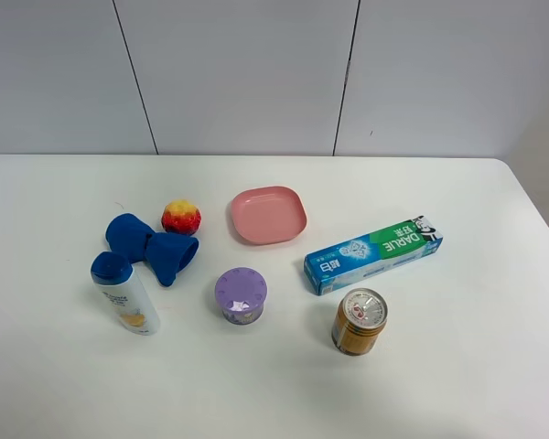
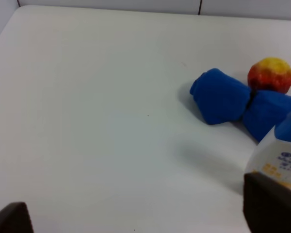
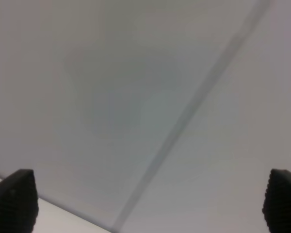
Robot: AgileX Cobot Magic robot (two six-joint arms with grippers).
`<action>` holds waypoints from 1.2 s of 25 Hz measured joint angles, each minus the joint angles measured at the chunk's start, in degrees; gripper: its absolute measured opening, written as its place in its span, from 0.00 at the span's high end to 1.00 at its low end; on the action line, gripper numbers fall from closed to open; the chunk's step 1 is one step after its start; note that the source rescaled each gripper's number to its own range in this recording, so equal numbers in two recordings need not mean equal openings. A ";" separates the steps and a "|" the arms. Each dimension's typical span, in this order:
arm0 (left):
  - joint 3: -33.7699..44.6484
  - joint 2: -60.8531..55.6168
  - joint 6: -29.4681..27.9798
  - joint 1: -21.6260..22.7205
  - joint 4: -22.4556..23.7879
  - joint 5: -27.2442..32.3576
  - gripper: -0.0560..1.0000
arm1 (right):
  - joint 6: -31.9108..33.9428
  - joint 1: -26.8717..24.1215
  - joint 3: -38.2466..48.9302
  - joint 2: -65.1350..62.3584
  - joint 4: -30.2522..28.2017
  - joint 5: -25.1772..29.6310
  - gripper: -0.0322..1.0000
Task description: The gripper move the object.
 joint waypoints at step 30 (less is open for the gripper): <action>0.00 0.00 0.00 0.00 0.00 0.00 0.00 | 0.69 -33.27 72.60 -72.29 23.48 1.30 0.00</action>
